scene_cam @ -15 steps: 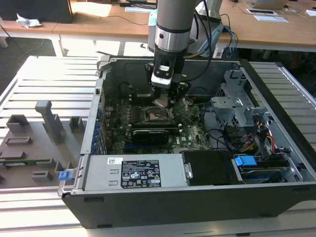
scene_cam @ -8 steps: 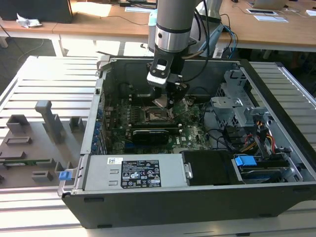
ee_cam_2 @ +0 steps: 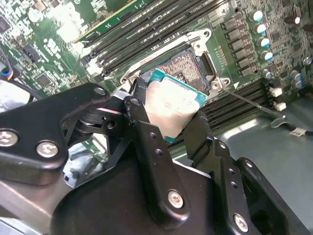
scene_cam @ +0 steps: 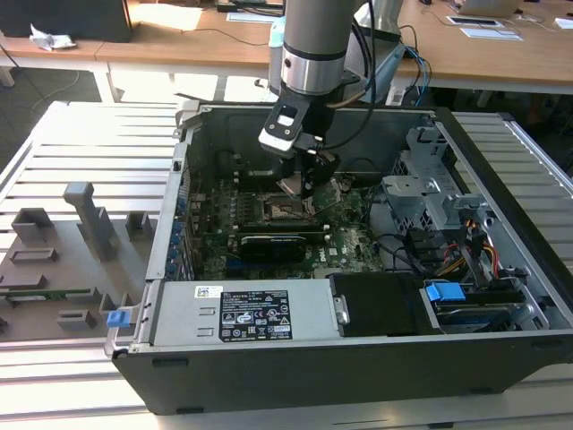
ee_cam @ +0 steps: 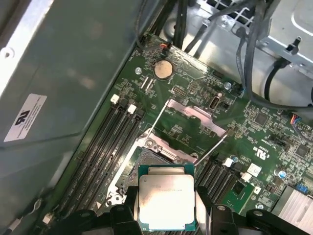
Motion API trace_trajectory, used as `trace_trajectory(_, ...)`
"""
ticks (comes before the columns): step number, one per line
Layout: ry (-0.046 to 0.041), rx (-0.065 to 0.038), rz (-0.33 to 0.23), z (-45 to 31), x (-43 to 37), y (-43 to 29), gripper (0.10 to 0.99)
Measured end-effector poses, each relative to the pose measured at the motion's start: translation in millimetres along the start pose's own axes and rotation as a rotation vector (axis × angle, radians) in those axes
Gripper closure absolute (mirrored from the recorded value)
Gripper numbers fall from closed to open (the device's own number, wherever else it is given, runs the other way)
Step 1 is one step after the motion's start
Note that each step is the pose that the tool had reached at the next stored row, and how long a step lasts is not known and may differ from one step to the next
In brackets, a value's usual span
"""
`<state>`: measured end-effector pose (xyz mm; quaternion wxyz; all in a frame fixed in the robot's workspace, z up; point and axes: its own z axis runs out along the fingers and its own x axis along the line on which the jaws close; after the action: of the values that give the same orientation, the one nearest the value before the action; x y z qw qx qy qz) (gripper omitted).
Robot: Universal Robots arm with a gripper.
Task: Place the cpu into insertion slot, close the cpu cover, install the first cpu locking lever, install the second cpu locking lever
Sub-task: 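Place the cpu into insertion slot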
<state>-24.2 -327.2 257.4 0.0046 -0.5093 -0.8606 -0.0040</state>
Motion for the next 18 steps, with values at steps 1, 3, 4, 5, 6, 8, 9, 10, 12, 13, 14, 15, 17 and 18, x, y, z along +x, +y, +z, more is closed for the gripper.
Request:
trace_trajectory(1,-0.0001,0.0,0.011,0.0,0.0,0.0,0.545)
trace_trajectory(3,-0.0003,0.0,0.039,0.1,0.0,0.0,0.545)
trace_trajectory(4,-0.0004,-0.001,0.054,0.1,0.0,0.0,0.545)
trace_trajectory(5,-0.0005,-0.001,0.066,0.1,0.0,0.0,0.545)
trace_trajectory(6,-0.0006,-0.001,0.084,0.1,0.0,0.0,0.545)
trace_trajectory(8,-0.0008,-0.001,0.118,0.2,0.0,0.0,0.545)
trace_trajectory(9,-0.0009,-0.001,0.129,0.2,0.0,0.0,0.545)
trace_trajectory(10,-0.0009,-0.001,0.142,0.2,0.0,0.0,0.545)
trace_trajectory(12,-0.0011,-0.002,0.171,0.3,0.0,0.0,0.545)
trace_trajectory(13,-0.0011,-0.002,0.181,0.3,0.0,0.0,0.545)
trace_trajectory(14,-0.0012,-0.002,0.193,0.3,0.0,0.0,0.545)
trace_trajectory(15,-0.0013,-0.002,0.207,0.3,0.0,0.0,0.545)
trace_trajectory(17,-0.0014,-0.002,0.232,0.4,0.0,0.0,0.545)
trace_trajectory(18,-0.0015,-0.002,0.249,0.4,0.0,0.0,0.545)
